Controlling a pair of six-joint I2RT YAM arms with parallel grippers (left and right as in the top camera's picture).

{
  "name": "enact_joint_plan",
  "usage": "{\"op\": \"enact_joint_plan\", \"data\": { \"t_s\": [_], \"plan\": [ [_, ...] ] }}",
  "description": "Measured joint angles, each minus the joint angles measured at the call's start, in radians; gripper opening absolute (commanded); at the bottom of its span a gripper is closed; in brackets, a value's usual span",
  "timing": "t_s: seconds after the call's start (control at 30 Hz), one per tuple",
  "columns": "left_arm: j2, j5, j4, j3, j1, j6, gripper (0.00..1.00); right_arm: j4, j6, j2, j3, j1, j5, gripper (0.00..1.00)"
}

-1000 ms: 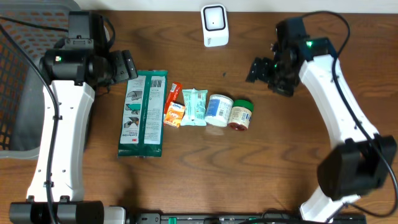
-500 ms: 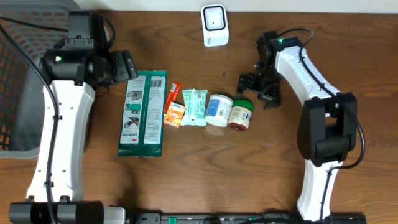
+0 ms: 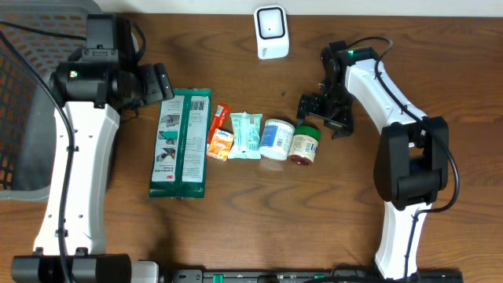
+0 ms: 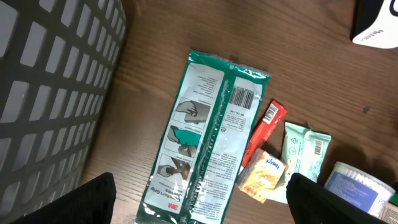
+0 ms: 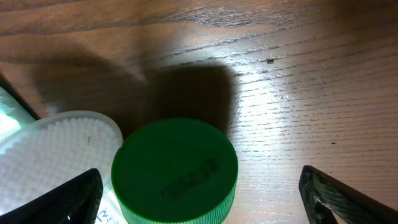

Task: Scan the item barcode
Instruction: 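Move the right gripper down toward the green-lidded jar, then close the right gripper around the green lid of the jar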

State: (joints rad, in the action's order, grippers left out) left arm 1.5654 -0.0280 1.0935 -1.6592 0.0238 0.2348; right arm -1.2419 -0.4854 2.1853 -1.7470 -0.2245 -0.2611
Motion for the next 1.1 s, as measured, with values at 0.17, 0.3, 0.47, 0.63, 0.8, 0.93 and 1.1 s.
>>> {"op": "enact_joint_plan", "data": {
  "t_s": [0.17, 0.3, 0.47, 0.63, 0.8, 0.93, 1.1],
  "plan": [
    [0.000, 0.000, 0.000, 0.000, 0.000, 0.000, 0.87, 0.008, 0.000, 0.000, 0.007, -0.006, 0.008, 0.96],
    [0.000, 0.000, 0.000, 0.000, 0.000, 0.000, 0.87, 0.035, 0.000, 0.000, 0.042, -0.015, 0.013, 0.90],
    [0.000, 0.000, 0.000, 0.000, 0.000, 0.000, 0.87, 0.055, 0.002, 0.000, 0.056, -0.021, 0.014, 0.67],
    [0.000, 0.000, 0.000, 0.000, 0.000, 0.000, 0.87, 0.050, 0.004, 0.000, 0.056, -0.016, 0.016, 0.69],
    [0.000, 0.000, 0.000, 0.000, 0.000, 0.000, 0.88, 0.019, 0.003, 0.000, 0.056, 0.006, 0.018, 0.82],
    [0.000, 0.000, 0.000, 0.000, 0.000, 0.000, 0.87, -0.003, 0.006, 0.000, 0.056, 0.011, 0.022, 0.99],
    [0.000, 0.000, 0.000, 0.000, 0.000, 0.000, 0.87, -0.004, -0.002, 0.000, 0.057, 0.009, 0.022, 0.99]
  ]
}}
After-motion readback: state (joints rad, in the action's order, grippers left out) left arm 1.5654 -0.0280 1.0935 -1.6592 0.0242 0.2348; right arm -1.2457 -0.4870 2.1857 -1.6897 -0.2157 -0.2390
